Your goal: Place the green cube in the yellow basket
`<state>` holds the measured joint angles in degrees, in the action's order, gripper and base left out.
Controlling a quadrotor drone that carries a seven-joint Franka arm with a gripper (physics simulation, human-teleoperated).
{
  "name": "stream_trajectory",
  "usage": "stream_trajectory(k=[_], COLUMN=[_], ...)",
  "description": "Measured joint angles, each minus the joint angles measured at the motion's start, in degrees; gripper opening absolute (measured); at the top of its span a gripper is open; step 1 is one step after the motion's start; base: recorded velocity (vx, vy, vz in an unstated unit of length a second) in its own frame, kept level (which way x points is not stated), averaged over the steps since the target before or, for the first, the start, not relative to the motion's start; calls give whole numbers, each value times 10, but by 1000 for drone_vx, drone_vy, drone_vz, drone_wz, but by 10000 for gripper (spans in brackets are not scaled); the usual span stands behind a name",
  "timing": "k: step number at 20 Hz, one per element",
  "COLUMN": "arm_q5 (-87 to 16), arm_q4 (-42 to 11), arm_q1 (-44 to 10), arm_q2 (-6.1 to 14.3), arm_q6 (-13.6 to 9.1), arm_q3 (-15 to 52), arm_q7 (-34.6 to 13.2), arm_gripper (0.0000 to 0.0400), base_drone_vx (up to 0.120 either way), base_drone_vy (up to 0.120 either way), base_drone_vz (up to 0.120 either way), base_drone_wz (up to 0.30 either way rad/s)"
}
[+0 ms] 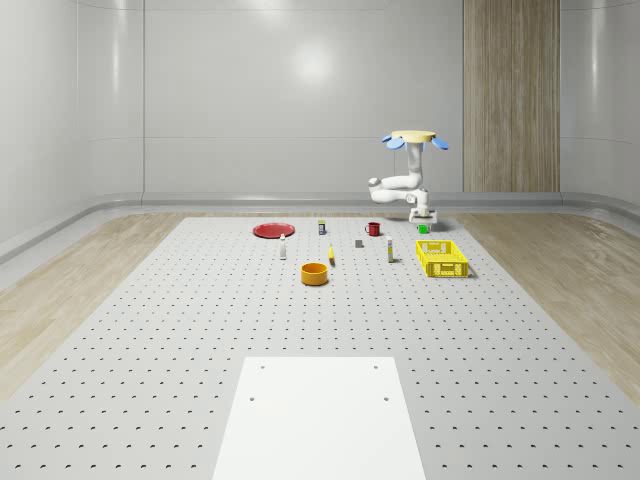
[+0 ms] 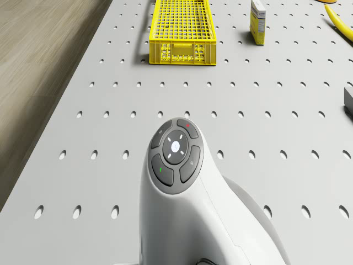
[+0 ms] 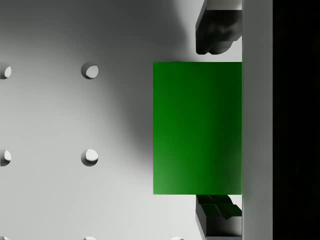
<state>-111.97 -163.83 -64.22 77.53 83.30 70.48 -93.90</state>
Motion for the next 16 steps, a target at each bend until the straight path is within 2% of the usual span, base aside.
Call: stream_trajectory(k=[2, 5, 8, 11, 16], arm_q5=[-4, -6, -7, -7, -6], arm_q4=[1, 3, 4, 4, 5], arm_q1=[-1, -2, -4, -5, -7], arm_q2=[3, 7, 11, 14, 18], arm_q6=[5, 10, 14, 18, 22], arm_q3=[-5, -9, -10, -11, -10], arm_q7=[0, -1, -2, -2, -3], arm_gripper=[400, 321, 284, 267, 267], base_drone_vx=[0, 0, 0, 0, 0], base_drone_vy=[0, 0, 0, 0, 0], base_drone_vz=[0, 0, 0, 0, 0], base_drone_wz=[0, 0, 0, 0, 0])
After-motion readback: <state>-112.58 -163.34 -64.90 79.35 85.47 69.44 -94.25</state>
